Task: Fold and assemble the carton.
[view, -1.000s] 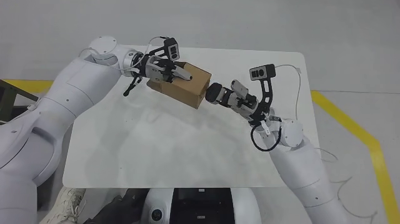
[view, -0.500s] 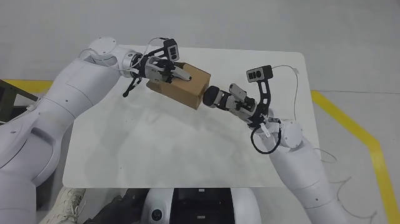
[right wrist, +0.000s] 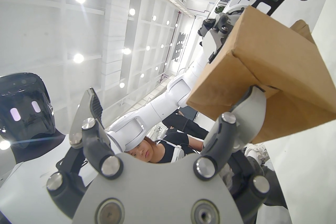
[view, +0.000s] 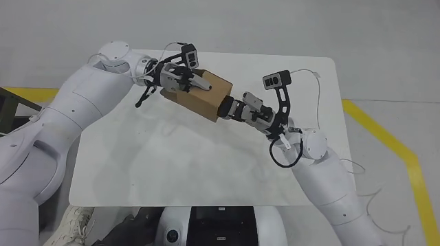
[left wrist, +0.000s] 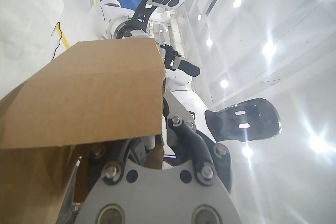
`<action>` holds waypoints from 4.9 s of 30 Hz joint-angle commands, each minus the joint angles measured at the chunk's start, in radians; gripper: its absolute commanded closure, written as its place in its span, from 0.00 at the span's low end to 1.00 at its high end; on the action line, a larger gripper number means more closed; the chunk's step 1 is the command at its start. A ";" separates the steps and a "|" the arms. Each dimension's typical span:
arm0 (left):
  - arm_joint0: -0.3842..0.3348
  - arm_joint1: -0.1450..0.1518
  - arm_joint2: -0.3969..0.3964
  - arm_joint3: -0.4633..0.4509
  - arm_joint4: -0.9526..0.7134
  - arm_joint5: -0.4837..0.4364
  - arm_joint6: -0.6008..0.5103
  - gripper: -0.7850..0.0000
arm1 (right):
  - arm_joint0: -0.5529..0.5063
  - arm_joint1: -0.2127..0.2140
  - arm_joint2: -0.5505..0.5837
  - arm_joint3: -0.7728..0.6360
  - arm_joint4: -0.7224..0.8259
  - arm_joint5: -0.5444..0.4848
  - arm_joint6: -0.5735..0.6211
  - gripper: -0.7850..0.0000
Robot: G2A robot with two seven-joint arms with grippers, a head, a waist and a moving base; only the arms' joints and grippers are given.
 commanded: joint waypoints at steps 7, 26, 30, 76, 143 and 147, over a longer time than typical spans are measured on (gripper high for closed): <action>-0.004 0.002 0.009 -0.003 -0.004 0.003 0.000 1.00 | 0.007 -0.003 -0.007 0.001 0.002 -0.010 0.003 0.00; -0.019 0.004 0.018 0.021 -0.009 -0.001 0.000 1.00 | -0.052 0.013 0.079 -0.044 0.016 -0.013 0.017 0.00; -0.041 0.005 0.038 0.036 0.069 0.006 0.000 1.00 | -0.075 0.019 0.105 -0.063 0.014 -0.011 0.022 0.00; -0.094 -0.035 0.143 -0.403 1.264 0.373 0.318 1.00 | -0.231 0.066 0.175 -0.207 -0.600 0.025 -0.224 0.00; 0.318 0.113 -0.707 -0.273 0.687 -0.105 0.258 0.00 | -0.065 0.085 0.071 -0.188 -1.092 0.054 -0.295 0.00; 0.318 0.113 -0.707 -0.273 0.687 -0.105 0.258 0.00 | -0.058 0.088 0.073 -0.196 -1.164 0.076 -0.294 0.00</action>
